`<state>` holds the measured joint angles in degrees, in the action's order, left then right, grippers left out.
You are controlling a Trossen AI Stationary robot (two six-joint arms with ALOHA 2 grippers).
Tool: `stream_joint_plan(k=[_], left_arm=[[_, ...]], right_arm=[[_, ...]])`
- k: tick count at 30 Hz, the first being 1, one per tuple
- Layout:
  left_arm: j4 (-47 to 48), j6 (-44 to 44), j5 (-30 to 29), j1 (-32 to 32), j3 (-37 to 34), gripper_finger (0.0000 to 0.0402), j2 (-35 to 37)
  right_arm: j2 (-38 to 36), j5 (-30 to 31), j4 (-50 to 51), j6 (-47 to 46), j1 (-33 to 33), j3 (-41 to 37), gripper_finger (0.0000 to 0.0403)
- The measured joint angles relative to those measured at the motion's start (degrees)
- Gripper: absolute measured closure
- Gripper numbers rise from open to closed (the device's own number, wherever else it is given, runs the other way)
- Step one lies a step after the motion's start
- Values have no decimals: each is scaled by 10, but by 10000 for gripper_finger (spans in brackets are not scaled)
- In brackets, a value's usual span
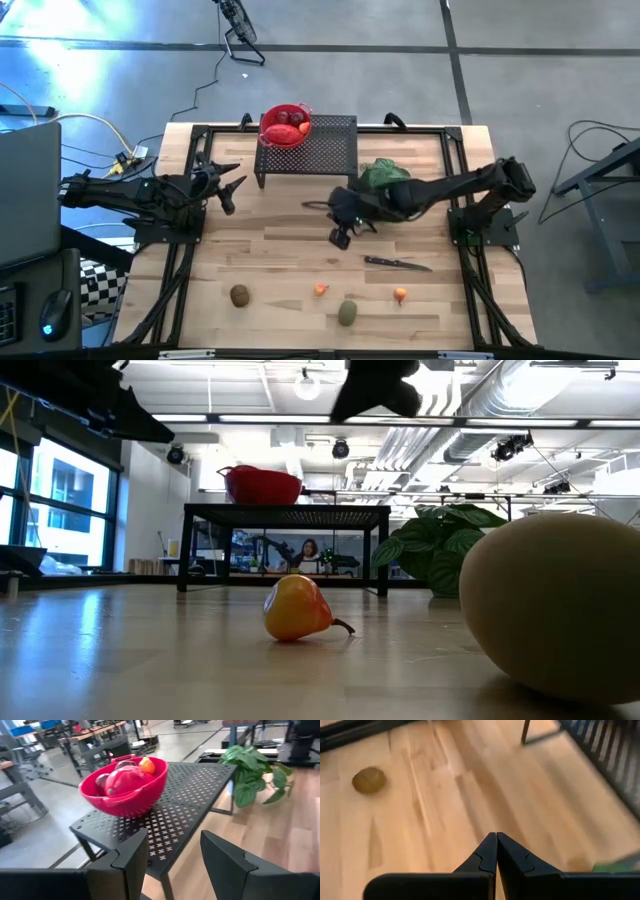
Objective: Pick & Place Fruit
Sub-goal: Put the right yellow pear in the red strainer bowl on the shelf
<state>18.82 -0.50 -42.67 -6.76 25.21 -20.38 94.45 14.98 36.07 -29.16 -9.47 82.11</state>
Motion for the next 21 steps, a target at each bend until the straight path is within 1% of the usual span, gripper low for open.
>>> stream_joint_plan(k=[4,6,10,14,17,21], left_arm=[[0,0,24,0,0,227,0],[0,-2,34,0,0,227,0],[0,-15,37,0,0,227,0],[0,-17,38,0,0,227,0],[0,-17,38,0,0,227,0],[0,-17,38,0,0,227,0]], right_arm=[[0,3,67,-108,-39,0,399],[0,15,102,-169,-60,0,399],[0,46,176,-304,-103,0,399],[0,50,242,-438,-146,0,399],[0,52,265,-526,-175,-7,399],[0,35,282,-598,-211,-23,399]])
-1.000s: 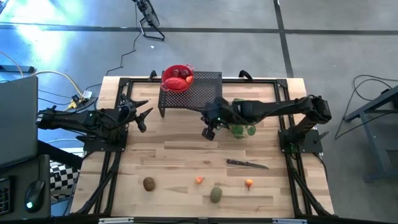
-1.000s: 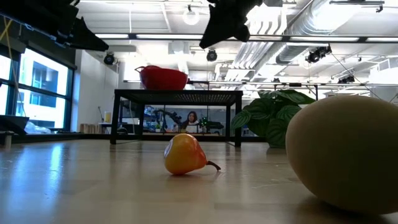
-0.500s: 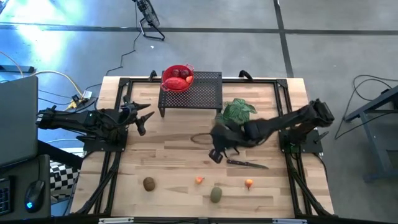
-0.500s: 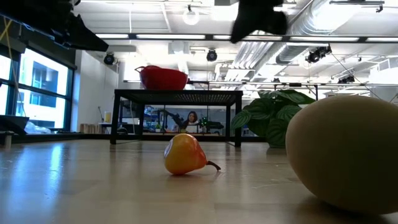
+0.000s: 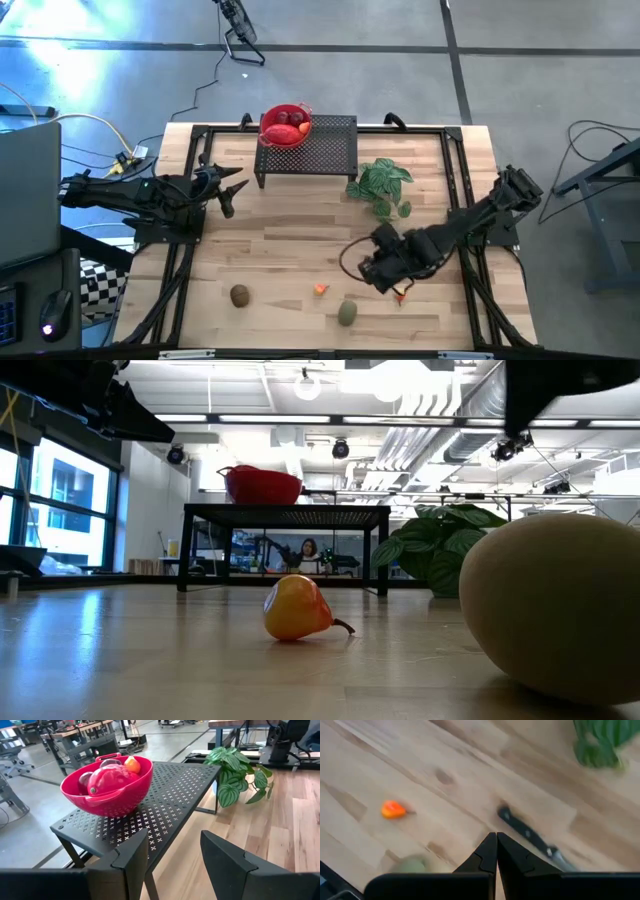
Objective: Pick & Place Fruit
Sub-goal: Put the right yellow pear in the red strainer bowl on the shelf
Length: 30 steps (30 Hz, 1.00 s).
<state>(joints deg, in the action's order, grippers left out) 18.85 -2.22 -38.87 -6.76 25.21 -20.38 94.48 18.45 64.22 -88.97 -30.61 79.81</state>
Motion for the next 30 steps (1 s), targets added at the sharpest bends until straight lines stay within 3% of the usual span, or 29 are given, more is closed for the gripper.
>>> stream_joint_plan(k=[8,14,25,30], left_arm=[[0,0,0,0,0,227,0],[0,-3,0,0,0,227,0],[0,-11,0,0,0,227,0],[0,-11,0,0,0,227,0]], right_arm=[[0,-119,3,-166,-46,-72,399],[0,-208,-13,-191,-72,-109,399],[1,-203,-36,-159,-88,-114,396],[6,-199,-40,-144,-88,-113,352]])
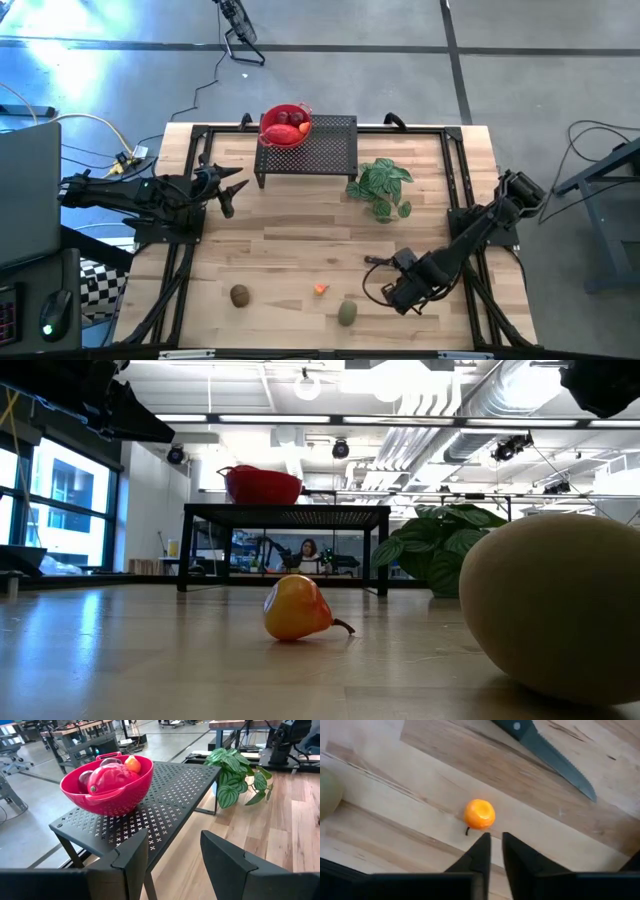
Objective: Pick & Place Fruit
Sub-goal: Put the right yellow pear in the red strainer bowl on the shelf
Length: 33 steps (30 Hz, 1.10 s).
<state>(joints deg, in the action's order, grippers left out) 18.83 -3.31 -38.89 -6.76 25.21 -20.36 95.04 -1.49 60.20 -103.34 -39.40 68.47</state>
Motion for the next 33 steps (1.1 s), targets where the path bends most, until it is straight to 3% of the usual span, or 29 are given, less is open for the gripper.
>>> stream_joint_plan(k=[8,13,33], left_arm=[[0,0,0,0,0,227,0],[0,-2,0,0,0,227,0],[11,-17,0,0,0,227,0]], right_arm=[[2,27,-17,-4,-8,0,213],[7,24,-27,-23,-11,0,158],[102,10,-62,-7,-11,0,167]])
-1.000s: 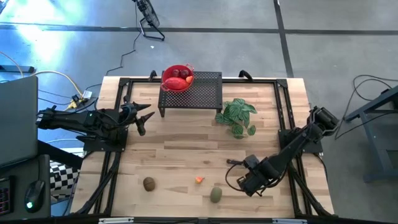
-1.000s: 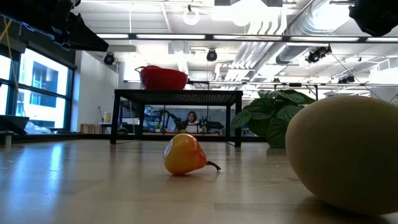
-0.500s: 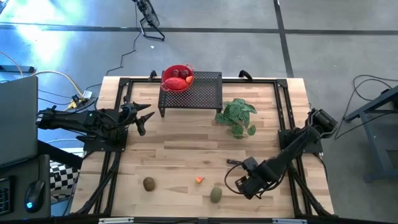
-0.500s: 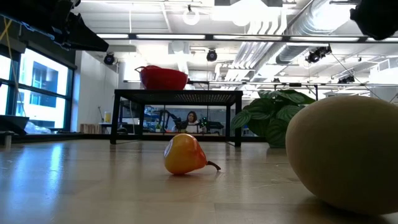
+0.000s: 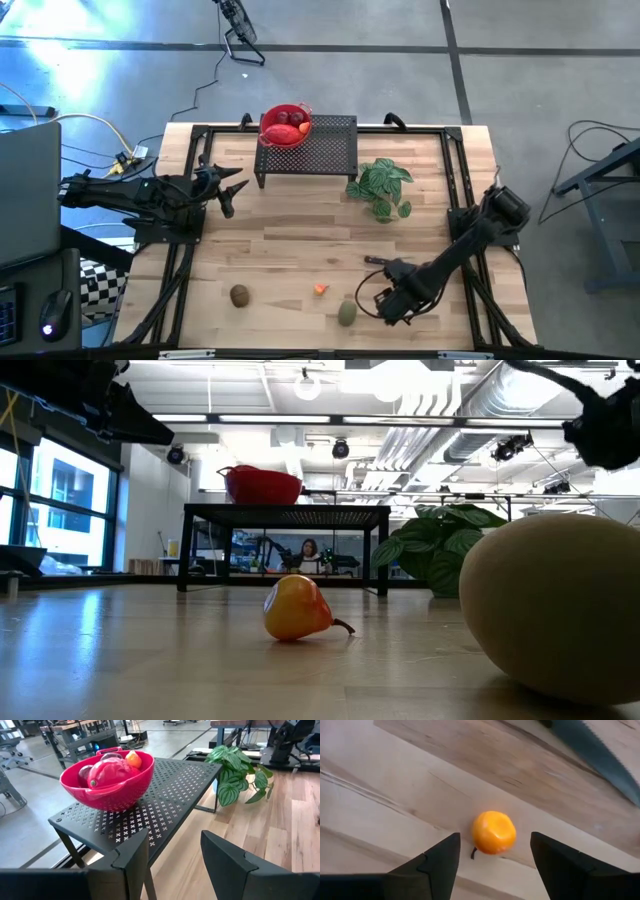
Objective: Pick & Place Fruit
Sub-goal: Put the right yellow pear in the red strainer bowl on the shelf
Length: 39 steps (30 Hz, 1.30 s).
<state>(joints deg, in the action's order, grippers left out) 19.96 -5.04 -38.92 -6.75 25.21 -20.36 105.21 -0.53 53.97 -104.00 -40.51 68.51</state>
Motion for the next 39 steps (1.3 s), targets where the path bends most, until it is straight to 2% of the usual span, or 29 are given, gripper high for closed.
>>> stream_joint_plan(k=[17,30,39], left_arm=[[2,0,0,0,0,227,0],[4,0,0,0,0,227,0],[4,0,0,0,0,227,0]], right_arm=[[36,6,-8,8,0,0,194],[38,19,-7,8,0,0,262],[38,17,-7,8,0,0,259]])
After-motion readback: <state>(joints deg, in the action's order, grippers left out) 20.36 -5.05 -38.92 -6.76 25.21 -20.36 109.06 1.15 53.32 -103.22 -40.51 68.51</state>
